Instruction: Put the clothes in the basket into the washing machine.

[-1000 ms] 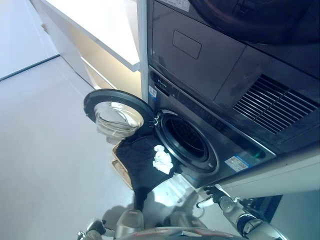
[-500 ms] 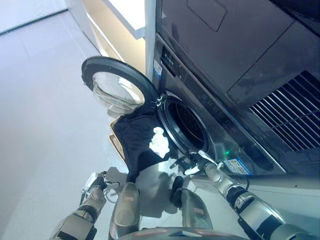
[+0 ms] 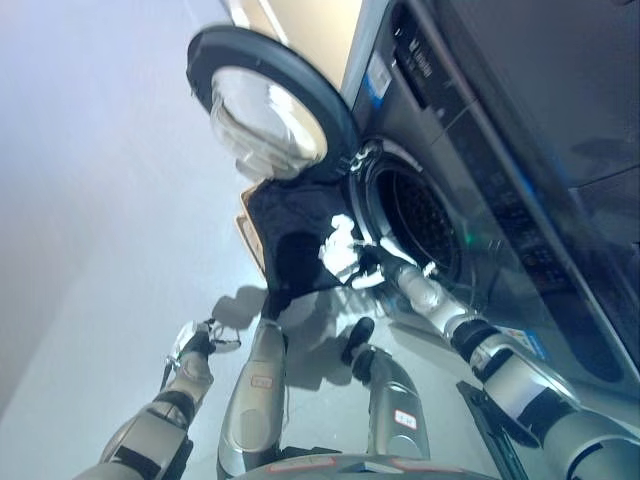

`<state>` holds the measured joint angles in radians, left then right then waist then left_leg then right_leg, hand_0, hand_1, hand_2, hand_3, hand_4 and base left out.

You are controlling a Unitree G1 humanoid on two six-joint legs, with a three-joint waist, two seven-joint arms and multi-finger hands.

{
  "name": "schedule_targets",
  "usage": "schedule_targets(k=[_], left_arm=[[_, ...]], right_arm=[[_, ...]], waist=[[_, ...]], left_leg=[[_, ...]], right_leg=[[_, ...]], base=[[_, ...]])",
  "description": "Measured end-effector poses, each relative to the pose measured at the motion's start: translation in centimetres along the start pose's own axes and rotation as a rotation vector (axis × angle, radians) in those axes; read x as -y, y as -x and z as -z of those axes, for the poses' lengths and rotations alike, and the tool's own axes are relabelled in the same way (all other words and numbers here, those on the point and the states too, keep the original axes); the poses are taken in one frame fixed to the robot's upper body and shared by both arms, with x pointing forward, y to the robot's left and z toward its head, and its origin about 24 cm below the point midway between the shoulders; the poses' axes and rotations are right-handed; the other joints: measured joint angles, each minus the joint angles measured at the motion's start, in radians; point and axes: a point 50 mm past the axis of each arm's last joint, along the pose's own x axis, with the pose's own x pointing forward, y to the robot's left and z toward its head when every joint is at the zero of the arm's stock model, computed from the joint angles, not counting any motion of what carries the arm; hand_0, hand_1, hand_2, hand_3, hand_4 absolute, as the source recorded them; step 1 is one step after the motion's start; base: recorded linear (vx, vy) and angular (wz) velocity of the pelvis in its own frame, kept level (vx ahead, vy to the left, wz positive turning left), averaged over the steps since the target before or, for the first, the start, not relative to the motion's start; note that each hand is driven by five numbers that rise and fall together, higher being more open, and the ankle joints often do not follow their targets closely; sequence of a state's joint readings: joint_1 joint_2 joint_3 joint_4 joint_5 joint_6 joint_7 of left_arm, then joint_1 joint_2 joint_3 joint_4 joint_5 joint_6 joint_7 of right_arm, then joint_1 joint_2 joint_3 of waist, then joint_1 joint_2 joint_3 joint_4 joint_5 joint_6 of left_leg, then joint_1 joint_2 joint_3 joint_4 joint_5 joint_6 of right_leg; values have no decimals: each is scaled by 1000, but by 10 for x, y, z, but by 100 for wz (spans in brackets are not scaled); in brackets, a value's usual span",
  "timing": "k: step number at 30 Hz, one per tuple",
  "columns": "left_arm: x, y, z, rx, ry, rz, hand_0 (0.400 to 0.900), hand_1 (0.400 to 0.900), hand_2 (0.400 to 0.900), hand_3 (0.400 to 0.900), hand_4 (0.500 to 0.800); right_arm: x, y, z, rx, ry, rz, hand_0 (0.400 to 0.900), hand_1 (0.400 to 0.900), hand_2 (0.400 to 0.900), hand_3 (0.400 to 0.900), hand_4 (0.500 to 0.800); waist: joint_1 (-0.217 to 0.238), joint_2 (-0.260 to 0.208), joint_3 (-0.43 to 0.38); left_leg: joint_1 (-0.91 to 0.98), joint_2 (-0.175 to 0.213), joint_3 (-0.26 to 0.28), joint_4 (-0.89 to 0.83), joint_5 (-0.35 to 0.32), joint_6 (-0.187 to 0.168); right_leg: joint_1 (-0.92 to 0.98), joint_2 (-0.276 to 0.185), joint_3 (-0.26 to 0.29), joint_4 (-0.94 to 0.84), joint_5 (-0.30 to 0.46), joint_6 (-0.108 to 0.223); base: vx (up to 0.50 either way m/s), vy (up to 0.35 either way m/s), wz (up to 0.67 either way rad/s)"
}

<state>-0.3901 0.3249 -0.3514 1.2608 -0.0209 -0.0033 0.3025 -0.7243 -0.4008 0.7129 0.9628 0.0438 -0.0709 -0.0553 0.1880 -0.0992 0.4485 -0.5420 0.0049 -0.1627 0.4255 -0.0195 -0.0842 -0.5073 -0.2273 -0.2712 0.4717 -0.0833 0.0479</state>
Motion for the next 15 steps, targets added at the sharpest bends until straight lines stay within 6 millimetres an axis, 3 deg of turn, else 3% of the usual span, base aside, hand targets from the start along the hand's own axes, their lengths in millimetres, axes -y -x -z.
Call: schedule_targets(k=[4, 15], left_arm=[[-14, -4, -7, 8, 37, -50, 900, 900, 900, 900, 800], [-64, -14, -36, 65, 111, -204, 900, 900, 900, 900, 800]], right_arm=[[21, -5, -17, 49, 19, 44, 900, 900, 900, 900, 800], [111, 2, -56, 151, 288, 253, 900, 900, 900, 900, 800]], waist=[[15, -12, 23], [18, -39, 65]], left_leg=[[-82, -7, -22, 40, 2, -13], [-416, -39, -41, 318, -45, -36]], right_leg=[[-81, -16, -15, 75, -33, -8], [-409, -78, 15, 410, -148, -54]], base=[[-70, -55, 19], [-52, -17, 11]])
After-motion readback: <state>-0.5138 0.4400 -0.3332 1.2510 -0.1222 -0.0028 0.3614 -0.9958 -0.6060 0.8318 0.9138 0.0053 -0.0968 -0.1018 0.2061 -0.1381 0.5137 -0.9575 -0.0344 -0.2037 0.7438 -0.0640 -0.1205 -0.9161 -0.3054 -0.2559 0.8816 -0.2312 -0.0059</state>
